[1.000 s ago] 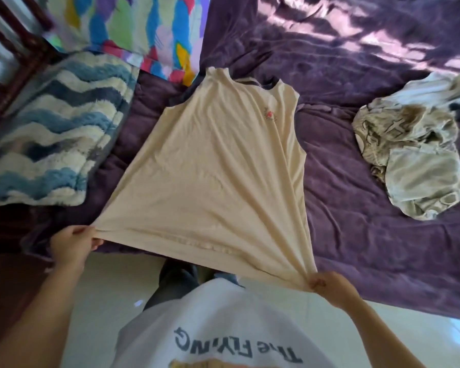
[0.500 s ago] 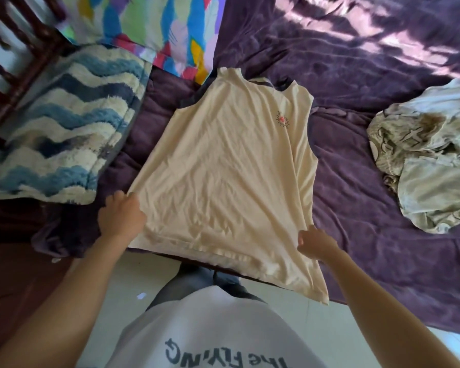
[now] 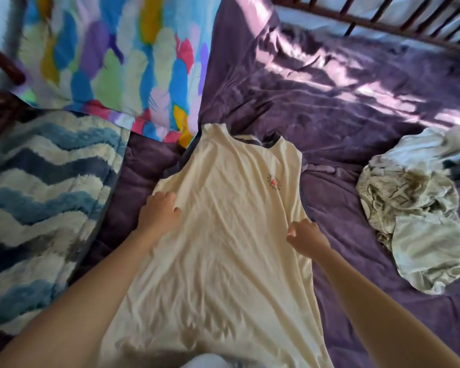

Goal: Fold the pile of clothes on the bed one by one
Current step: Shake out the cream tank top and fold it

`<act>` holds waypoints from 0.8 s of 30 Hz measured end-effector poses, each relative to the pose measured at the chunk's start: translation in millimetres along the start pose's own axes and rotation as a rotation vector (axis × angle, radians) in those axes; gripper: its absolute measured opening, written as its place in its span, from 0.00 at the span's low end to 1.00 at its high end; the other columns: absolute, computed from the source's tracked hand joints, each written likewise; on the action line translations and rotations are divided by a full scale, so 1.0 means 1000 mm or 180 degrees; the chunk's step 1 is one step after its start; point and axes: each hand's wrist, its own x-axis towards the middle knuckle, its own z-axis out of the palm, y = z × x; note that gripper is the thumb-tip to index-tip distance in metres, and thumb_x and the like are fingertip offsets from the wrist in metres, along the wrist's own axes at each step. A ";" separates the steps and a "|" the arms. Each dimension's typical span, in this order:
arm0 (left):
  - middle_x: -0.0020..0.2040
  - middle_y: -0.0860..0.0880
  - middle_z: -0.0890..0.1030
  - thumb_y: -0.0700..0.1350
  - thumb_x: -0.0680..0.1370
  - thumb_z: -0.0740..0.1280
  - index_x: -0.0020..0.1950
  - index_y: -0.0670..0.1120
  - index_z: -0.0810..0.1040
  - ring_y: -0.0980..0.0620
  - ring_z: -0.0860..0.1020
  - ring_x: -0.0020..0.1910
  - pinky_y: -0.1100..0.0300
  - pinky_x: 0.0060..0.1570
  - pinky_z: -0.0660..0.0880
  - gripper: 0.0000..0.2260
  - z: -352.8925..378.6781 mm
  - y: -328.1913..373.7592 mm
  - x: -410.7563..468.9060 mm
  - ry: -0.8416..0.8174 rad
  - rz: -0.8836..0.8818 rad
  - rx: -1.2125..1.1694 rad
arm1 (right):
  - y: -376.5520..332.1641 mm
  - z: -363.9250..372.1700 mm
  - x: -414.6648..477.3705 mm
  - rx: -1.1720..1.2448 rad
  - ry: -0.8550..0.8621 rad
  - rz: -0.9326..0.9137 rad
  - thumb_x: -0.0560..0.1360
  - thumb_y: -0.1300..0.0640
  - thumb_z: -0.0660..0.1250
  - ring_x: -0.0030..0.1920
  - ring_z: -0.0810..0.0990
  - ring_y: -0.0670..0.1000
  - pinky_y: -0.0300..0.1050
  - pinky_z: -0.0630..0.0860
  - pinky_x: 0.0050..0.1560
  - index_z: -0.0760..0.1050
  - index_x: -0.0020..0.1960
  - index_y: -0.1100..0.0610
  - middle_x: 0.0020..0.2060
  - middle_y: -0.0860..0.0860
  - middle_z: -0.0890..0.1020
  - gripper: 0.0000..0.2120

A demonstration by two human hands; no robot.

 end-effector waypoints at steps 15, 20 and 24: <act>0.68 0.36 0.64 0.44 0.75 0.64 0.67 0.39 0.68 0.39 0.62 0.68 0.48 0.65 0.62 0.21 0.024 0.099 0.230 0.0076 0.0521 0.0391 | 0.001 -0.105 0.247 0.0612 0.0767 0.0351 0.77 0.53 0.61 0.70 0.61 0.59 0.56 0.63 0.65 0.55 0.74 0.56 0.72 0.55 0.62 0.29; 0.76 0.38 0.48 0.48 0.76 0.65 0.77 0.46 0.49 0.37 0.51 0.74 0.49 0.71 0.52 0.35 0.026 0.117 0.293 -0.0305 0.0009 -0.0053 | 0.008 -0.107 0.298 0.0595 0.0325 0.0322 0.73 0.55 0.67 0.67 0.67 0.58 0.56 0.65 0.63 0.64 0.71 0.55 0.65 0.54 0.72 0.27; 0.70 0.38 0.67 0.49 0.71 0.68 0.70 0.41 0.64 0.40 0.66 0.68 0.50 0.67 0.64 0.30 0.022 0.110 0.329 -0.0130 -0.0780 -0.1223 | 0.028 -0.114 0.308 0.1460 0.0737 0.0225 0.71 0.61 0.68 0.41 0.74 0.52 0.44 0.68 0.41 0.79 0.45 0.65 0.35 0.56 0.76 0.07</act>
